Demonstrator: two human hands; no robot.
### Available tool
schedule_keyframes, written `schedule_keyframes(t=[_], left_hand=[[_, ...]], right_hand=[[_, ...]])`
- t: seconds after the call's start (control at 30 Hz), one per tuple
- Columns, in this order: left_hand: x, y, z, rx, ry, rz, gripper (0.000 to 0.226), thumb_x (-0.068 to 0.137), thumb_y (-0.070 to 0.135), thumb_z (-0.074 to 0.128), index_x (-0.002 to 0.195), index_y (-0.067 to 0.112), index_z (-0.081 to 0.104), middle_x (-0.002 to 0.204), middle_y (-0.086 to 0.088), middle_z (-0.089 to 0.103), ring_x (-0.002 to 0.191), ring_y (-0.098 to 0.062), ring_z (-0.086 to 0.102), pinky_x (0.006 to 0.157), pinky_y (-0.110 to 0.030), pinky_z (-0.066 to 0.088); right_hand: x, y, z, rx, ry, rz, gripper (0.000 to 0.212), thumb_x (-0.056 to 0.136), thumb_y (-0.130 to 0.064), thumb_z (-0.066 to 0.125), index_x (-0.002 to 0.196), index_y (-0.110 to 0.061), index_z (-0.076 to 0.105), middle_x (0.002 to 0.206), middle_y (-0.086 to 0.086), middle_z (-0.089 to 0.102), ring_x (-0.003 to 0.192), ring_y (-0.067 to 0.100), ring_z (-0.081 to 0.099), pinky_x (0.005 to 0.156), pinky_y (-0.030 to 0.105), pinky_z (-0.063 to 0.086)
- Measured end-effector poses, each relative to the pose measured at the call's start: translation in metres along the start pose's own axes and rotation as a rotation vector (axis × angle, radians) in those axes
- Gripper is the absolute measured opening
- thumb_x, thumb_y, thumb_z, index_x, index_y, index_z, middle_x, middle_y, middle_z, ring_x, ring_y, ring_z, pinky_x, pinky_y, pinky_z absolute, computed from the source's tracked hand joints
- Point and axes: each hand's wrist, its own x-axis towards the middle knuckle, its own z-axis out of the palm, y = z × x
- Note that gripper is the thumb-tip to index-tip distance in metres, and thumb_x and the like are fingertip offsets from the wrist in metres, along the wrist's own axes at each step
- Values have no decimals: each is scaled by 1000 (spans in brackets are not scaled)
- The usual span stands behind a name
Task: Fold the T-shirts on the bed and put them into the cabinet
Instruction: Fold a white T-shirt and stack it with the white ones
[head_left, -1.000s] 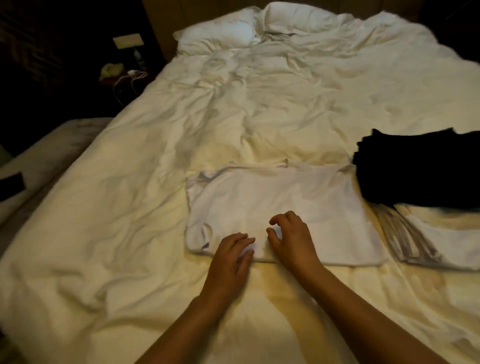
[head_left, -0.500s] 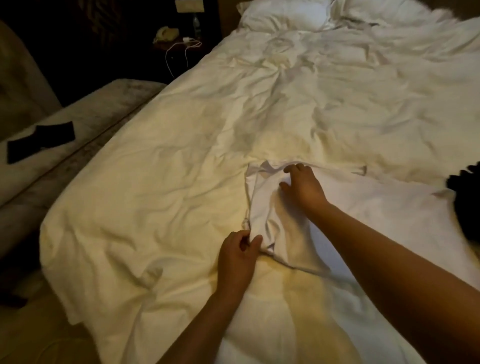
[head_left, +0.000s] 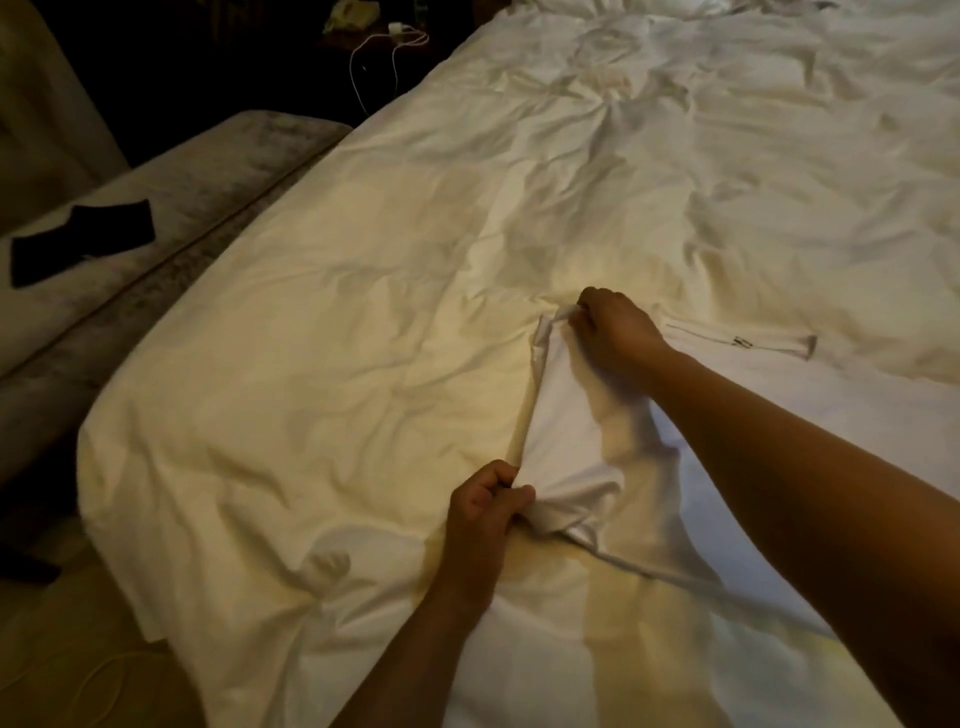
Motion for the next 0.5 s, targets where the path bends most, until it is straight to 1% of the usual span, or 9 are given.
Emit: schedule_keyframes(t=[0.07,0.17,0.23,0.3,0.37,0.4,0.47,0.5], left_hand=[[1,-1,-5,99,-6,9,27,62,34,69,55,25,46,57,8,33,57,-10,29,53,-22,26],[1,-5,-13,307,12,5,30,72,34,70,54,23,49,51,10,38,52,-7,32,53,-22,29],[0,-7,-19,441,23,-3,40,74,41,68,51,22,42,48,11,33,51,-8,30,53,-25,28],[-1,-10,-24,564,54,-3,50,75,47,68,51,21,33,49,9,25,52,-10,25,54,-30,24],[-1,-14,-28,636,101,3,56,78,48,70,54,17,29,51,7,22,52,-10,23,53,-31,23],[0,-15,-29,649,138,9,58,78,50,70,56,15,30,51,7,23,52,-11,23,53,-32,24],[2,-14,-29,677,238,19,61,79,54,69,56,13,31,48,6,26,50,-11,25,53,-33,27],[2,-14,-28,695,290,24,62,81,51,70,54,13,30,47,5,28,48,-10,25,53,-34,27]], right_hand=[[3,-2,0,-4,-34,-2,22,103,-24,41,104,-5,53,99,16,58,90,32,54,69,35,35],[7,-5,-3,-12,-112,5,21,104,-23,40,110,-5,51,98,17,60,84,30,53,69,37,39],[10,-9,-3,0,-160,24,24,103,-23,43,119,-6,50,103,18,60,85,29,51,72,36,41],[13,-14,0,-3,-212,52,29,101,-24,49,124,-7,50,105,15,59,90,31,54,75,35,42],[17,-18,1,-47,-225,53,28,100,-26,50,117,-5,59,109,14,63,97,34,59,80,36,45],[18,-19,0,-59,-196,47,27,100,-26,50,110,-4,63,107,15,64,98,35,60,80,35,44],[19,-21,-2,13,-101,76,24,100,-24,49,96,-4,63,92,12,59,93,34,59,72,32,39],[21,-21,-3,37,-55,88,23,100,-22,49,90,-5,60,86,12,56,90,34,58,68,32,35]])
